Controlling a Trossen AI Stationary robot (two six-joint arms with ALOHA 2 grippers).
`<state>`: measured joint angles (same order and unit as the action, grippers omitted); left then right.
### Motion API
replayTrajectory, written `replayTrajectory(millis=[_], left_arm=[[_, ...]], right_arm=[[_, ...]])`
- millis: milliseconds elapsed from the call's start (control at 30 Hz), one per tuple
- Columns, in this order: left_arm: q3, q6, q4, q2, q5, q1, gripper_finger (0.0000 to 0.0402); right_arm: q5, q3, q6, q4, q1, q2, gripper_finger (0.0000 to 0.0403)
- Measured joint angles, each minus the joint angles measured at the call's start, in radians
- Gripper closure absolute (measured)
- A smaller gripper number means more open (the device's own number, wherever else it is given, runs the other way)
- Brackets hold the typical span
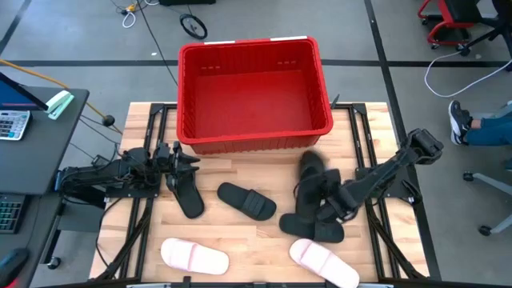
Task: Pick and place slides into bin
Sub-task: Put the right pair of black slippers into the red container
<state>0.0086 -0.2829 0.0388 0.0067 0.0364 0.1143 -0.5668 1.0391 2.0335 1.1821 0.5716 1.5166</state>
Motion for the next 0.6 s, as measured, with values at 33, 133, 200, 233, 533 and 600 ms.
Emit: replayTrajectory(millis=[33,133,200,233,533,600], left_arm=[[0.0,-0.001,0.0,0.0,0.0,0.0,0.0239],[0.0,-0.002,-0.001,0.0,0.0,0.0,0.0239],[0.0,-0.002,-0.001,0.0,0.0,0.0,0.0239],[0.0,-0.002,-0.001,0.0,0.0,0.0,0.0239],[0.0,-0.003,0.018,0.0,0.001,0.0,0.0239],[0.0,-0.004,0.036,0.0,0.001,0.0,0.0239]], right_arm=[[-0.02,0.042,-0.022,-0.008,0.017,0.0,0.0397],[-0.155,0.164,-0.165,-0.056,0.061,0.006,0.0398],[-0.274,0.235,-0.293,-0.12,0.081,0.008,0.0399],[-0.335,0.265,-0.359,-0.147,0.085,0.008,0.0399],[-0.775,0.459,-0.939,-0.161,-0.032,-0.008,0.04],[-0.789,0.474,-1.022,-0.158,-0.105,-0.029,0.0401]])
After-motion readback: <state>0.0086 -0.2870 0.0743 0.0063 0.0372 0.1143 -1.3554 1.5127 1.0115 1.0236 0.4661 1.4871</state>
